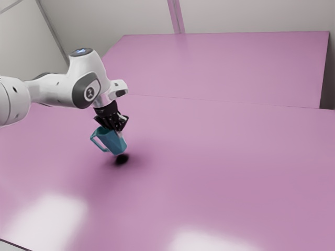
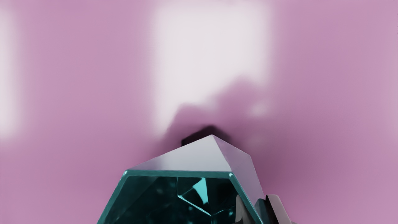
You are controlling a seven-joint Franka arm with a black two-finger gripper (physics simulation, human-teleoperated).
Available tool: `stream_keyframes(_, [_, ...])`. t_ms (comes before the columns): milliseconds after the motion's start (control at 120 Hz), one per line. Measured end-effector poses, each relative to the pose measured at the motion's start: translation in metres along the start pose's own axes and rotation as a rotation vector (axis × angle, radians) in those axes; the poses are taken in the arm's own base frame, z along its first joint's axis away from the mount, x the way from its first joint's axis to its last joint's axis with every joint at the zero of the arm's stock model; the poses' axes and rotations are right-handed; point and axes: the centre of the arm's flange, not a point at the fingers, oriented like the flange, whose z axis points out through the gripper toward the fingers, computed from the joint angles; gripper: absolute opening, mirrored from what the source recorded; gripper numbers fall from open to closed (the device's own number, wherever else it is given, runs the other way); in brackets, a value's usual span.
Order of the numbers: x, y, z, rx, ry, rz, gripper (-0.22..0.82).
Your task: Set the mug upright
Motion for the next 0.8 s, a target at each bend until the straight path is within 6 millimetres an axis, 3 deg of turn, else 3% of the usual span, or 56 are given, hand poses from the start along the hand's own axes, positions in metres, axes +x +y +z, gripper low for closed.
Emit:
stream_keyframes(167, [0.005, 0.009, 0.006, 0.047, 0.021, 0.037, -0.18])
stream_keyframes(575, [0.011, 0.010, 0.048, 0.090, -0.015, 0.031, -0.18])
stream_keyframes(800, [0.013, 0.011, 0.054, 0.091, -0.010, 0.013, -0.18])
